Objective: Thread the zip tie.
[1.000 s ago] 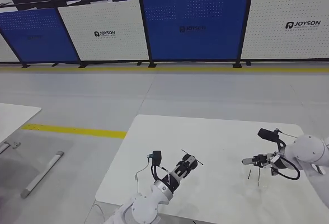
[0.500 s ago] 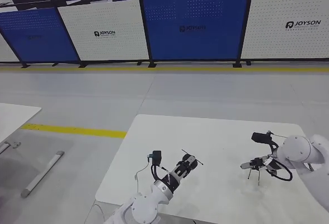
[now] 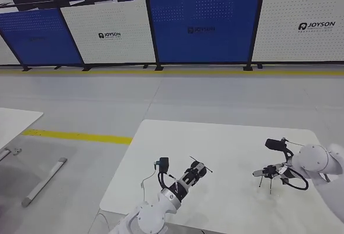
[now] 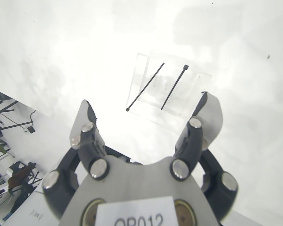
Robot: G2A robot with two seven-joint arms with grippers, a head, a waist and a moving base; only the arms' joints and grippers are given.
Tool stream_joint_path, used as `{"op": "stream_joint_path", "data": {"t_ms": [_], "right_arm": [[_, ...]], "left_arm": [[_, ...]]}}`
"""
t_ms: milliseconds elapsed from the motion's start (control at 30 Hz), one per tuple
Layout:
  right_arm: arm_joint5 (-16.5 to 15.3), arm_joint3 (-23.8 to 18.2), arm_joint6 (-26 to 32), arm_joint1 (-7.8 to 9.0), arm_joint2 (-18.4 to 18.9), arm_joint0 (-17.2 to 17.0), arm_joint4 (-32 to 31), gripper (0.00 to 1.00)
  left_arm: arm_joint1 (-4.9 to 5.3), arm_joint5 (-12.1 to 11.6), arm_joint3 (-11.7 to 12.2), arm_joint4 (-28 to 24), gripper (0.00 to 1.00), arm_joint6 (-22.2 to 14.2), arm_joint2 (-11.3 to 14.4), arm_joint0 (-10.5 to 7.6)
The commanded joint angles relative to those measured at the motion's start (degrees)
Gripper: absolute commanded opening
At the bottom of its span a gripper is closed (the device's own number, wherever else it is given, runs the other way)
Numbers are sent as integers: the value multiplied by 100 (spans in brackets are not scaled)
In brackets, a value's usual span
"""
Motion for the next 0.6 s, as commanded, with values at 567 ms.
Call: {"op": "stream_joint_path", "data": {"t_ms": [567], "right_arm": [[685,512,217,-133,-594,398,-351,24]], "left_arm": [[0,0,0,0,0,0,0,0]]}}
